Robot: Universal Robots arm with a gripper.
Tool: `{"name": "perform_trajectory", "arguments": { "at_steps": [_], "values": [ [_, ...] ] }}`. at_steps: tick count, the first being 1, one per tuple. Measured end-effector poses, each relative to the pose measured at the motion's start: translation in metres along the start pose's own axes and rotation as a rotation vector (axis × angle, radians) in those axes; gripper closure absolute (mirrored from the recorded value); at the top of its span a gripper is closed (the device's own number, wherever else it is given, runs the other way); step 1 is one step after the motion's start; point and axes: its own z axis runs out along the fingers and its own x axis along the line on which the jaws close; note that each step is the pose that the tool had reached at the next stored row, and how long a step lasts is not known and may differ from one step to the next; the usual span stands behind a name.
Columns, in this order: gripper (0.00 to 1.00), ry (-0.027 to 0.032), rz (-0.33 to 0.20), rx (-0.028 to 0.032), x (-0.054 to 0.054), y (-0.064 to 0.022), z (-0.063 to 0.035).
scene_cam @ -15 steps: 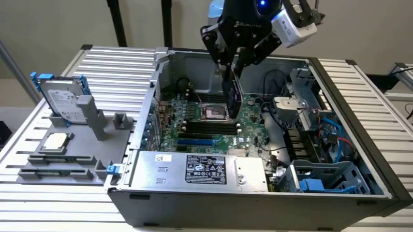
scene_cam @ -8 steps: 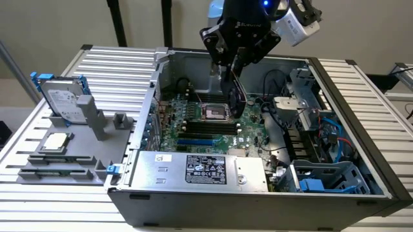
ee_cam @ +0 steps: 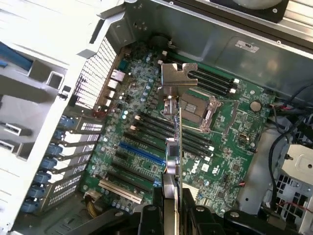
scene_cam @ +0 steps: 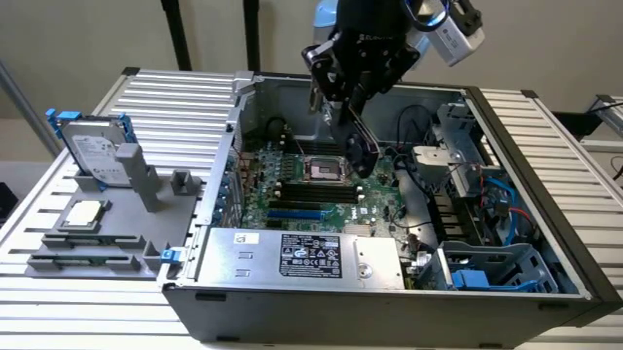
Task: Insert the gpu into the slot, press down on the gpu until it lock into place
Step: 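Insert the gpu into the slot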
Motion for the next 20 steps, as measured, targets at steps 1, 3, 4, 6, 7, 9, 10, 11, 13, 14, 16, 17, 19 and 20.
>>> {"name": "perform_trajectory", "arguments": {
  "at_steps": [1,3,4,6,7,9,10,11,13,14,16,17,19,20],
  "values": [
    [0.74,0.0009,-0.020,0.0004,0.0000,0.0000,0.0000],
    [0.74,0.0021,-0.056,0.0008,0.0000,0.0000,0.0000],
    [0.74,0.0024,-0.073,0.0010,0.0000,0.0000,0.0000],
    [0.74,0.0028,-0.108,0.0013,0.0000,0.0000,0.0000],
    [0.74,0.0029,-0.126,0.0014,0.0000,0.0000,0.0000],
    [0.74,0.0032,-0.161,0.0019,0.0000,0.0000,0.0000],
    [0.74,0.0033,-0.180,0.0021,0.0000,0.0000,0.0000],
    [0.74,0.0034,-0.198,0.0023,-0.0001,0.0000,0.0000],
    [0.74,0.0037,-0.233,0.0026,-0.0001,0.0000,0.0000],
    [0.74,0.0037,-0.251,0.0028,-0.0001,0.0000,0.0000],
    [0.74,0.0038,-0.286,0.0031,0.0000,0.0000,0.0000],
    [0.74,0.0038,-0.304,0.0034,0.0000,0.0000,0.0000],
    [0.74,0.0035,-0.340,0.0038,0.0000,0.0000,0.0000],
    [0.74,0.0032,-0.357,0.0040,0.0000,0.0000,0.0000]
  ]
}}
